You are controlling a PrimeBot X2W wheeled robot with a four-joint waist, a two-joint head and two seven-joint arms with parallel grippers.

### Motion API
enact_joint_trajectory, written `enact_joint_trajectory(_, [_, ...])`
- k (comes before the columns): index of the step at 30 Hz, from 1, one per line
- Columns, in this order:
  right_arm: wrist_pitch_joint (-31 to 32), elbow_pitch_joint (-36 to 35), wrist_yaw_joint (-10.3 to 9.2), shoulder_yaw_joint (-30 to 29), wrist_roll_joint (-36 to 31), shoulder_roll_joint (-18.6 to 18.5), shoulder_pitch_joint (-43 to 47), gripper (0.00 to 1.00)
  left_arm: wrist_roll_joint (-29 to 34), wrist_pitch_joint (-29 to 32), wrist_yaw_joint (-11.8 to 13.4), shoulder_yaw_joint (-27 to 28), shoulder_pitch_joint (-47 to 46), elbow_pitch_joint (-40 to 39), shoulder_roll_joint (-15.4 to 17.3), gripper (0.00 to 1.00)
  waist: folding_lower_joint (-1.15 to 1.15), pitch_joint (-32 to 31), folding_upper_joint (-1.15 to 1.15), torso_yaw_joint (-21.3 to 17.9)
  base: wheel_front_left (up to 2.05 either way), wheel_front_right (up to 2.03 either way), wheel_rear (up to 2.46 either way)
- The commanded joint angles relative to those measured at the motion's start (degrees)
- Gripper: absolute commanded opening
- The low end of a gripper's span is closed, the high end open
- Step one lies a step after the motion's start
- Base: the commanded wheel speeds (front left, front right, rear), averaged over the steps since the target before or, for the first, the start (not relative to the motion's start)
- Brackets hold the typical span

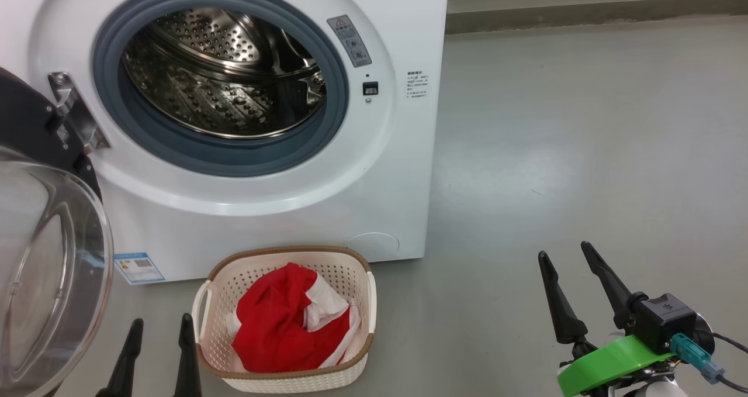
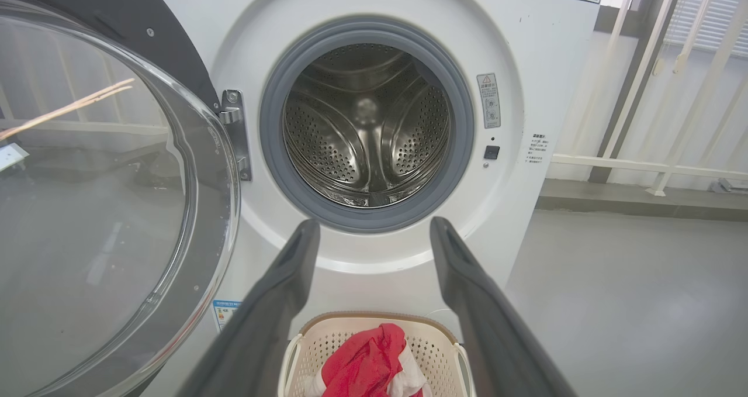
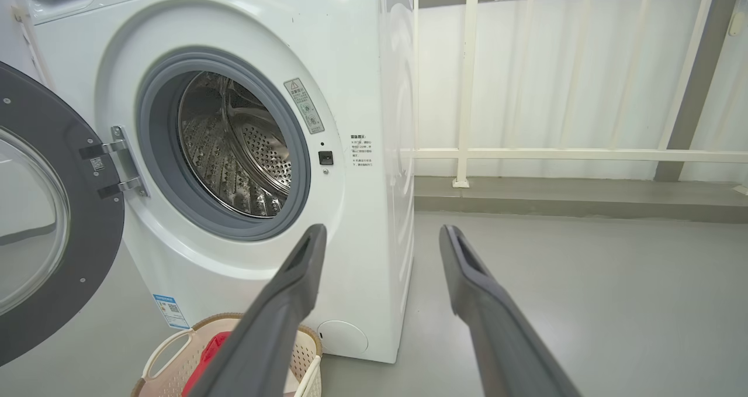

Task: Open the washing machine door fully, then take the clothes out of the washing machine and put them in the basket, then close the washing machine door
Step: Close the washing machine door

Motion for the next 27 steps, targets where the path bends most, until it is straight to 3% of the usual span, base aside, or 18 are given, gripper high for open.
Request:
enact_joint_trajectory(1, [-0.36,-1.09,0.36,1.5,0.1,-0.06,-1.19,1.0,-0.55,-0.4,0.52,1.86,-1.05,-1.95,1.03,1.0,0.0,0.01,0.0,0.05,0.0,0.0,0.0])
enact_joint_trajectory(9, [-0.36,-0.82,0.36,2.49,0.33,-0.06,-1.81,1.0,-1.48,0.19,1.13,1.84,-1.41,-3.12,1.13,1.0,0.0,0.45,0.0,2.94,0.0,0.0,0.0])
enact_joint_trajectory(27, [-0.36,-1.37,0.36,5.39,1.21,-0.06,-2.71,1.0,-1.15,1.0,3.27,2.65,-0.82,-6.19,2.49,1.0,0.0,0.15,0.0,14.46,0.0,0.0,0.0])
